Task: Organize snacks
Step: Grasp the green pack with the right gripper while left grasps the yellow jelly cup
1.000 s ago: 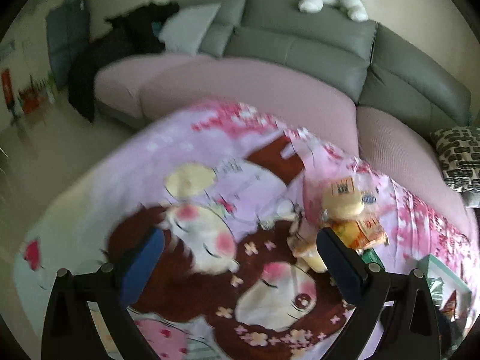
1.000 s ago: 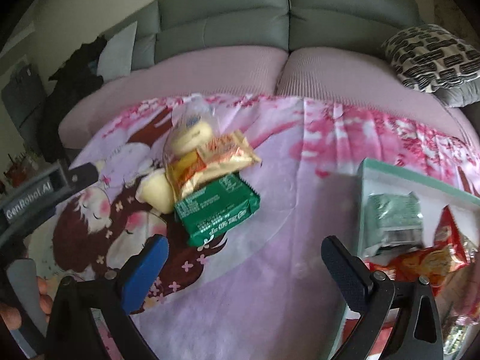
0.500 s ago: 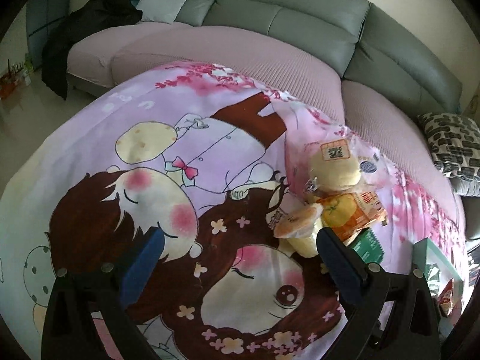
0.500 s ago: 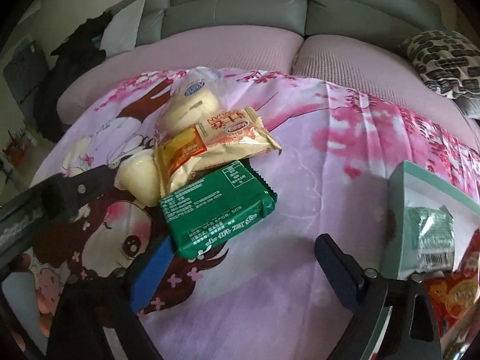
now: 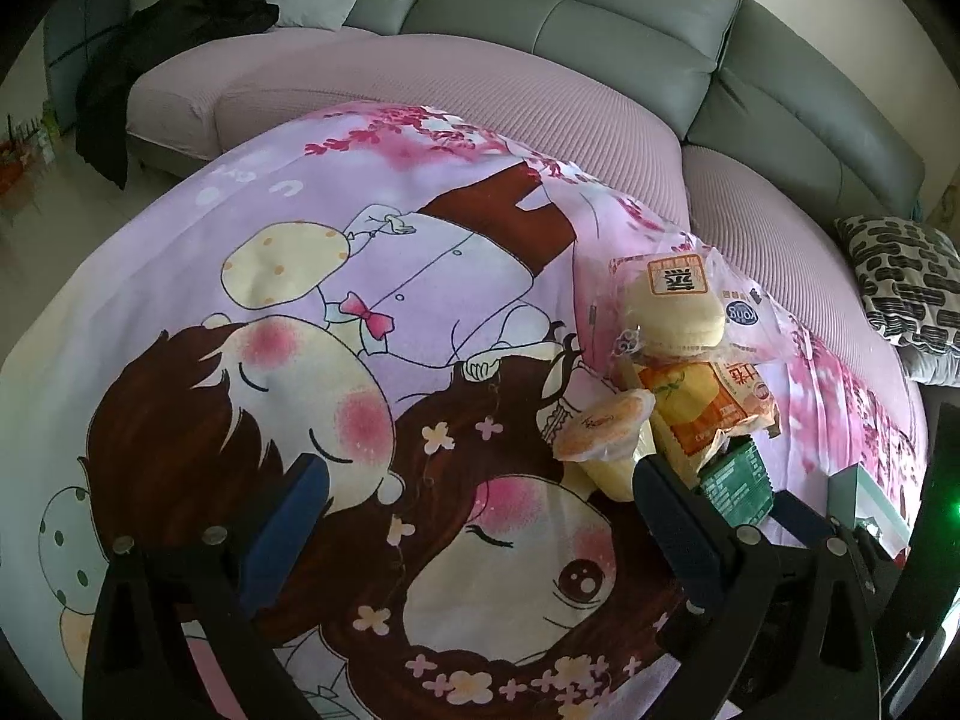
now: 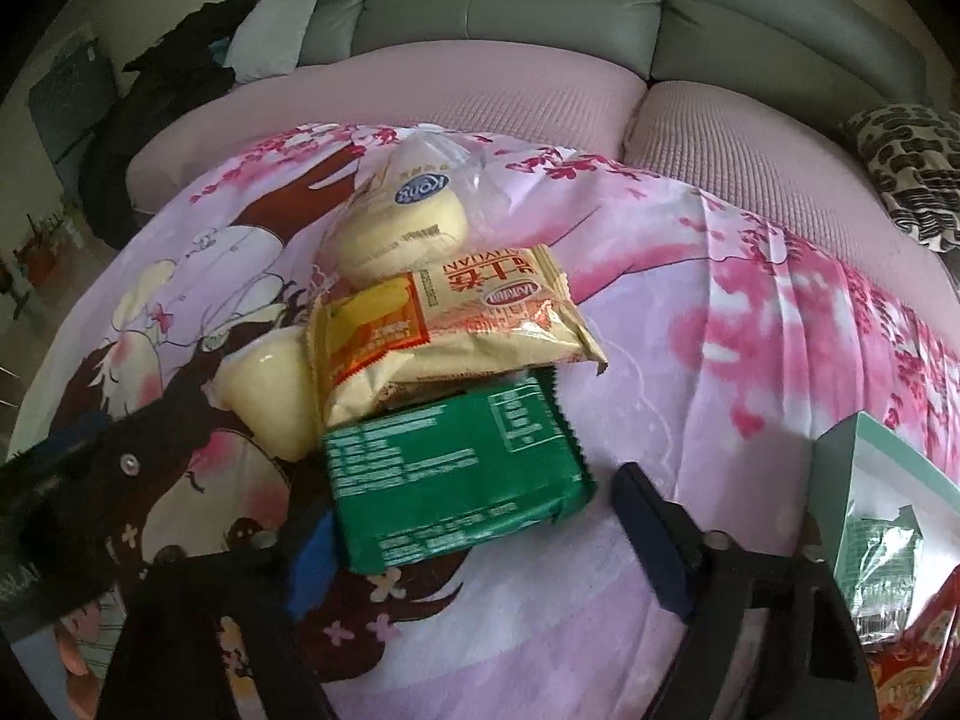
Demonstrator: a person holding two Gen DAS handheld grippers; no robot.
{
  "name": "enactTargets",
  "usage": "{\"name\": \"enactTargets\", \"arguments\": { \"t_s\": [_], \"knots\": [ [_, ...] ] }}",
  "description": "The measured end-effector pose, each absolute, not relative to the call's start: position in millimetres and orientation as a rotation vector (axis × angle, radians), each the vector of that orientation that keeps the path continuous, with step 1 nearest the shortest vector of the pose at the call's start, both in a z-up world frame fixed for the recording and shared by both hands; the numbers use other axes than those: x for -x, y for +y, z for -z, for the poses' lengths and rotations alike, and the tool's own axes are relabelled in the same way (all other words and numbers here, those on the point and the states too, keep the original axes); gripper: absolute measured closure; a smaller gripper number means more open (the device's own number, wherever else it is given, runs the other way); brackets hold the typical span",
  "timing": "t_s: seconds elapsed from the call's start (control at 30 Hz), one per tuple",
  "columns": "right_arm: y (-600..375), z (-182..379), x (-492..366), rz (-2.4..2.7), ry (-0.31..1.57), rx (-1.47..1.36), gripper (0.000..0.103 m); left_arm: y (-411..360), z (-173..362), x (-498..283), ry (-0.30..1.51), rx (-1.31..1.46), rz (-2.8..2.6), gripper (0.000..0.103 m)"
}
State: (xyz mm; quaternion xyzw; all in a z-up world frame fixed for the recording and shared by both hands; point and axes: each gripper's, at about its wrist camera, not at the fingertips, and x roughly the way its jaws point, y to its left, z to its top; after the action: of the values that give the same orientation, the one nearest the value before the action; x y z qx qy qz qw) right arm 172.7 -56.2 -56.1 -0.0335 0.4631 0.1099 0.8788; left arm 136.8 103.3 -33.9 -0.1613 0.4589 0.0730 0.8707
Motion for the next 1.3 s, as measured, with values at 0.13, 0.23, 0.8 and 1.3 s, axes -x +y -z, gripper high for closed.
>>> {"name": "enactTargets", "arguments": {
  "t_s": [0.13,0.23,0.8,1.3],
  "knots": [
    [-59,55,-171,-0.225,0.963,0.047,0.030,100,36,-139,0.969,0.326,-0.138,0.002],
    [-60,55,-170,-0.217,0.958,0.032,0.031,98,35,-139,0.964,0.325,-0.117,0.002],
    [-66,54,-150,-0.147,0.957,0.053,0.032,83,49,-157,0.941,0.370,-0.053,0.024],
    [-70,44,-128,-0.150,0.939,0.002,0.034,77,47,-154,0.920,0.421,0.029,0.058]
  ]
}}
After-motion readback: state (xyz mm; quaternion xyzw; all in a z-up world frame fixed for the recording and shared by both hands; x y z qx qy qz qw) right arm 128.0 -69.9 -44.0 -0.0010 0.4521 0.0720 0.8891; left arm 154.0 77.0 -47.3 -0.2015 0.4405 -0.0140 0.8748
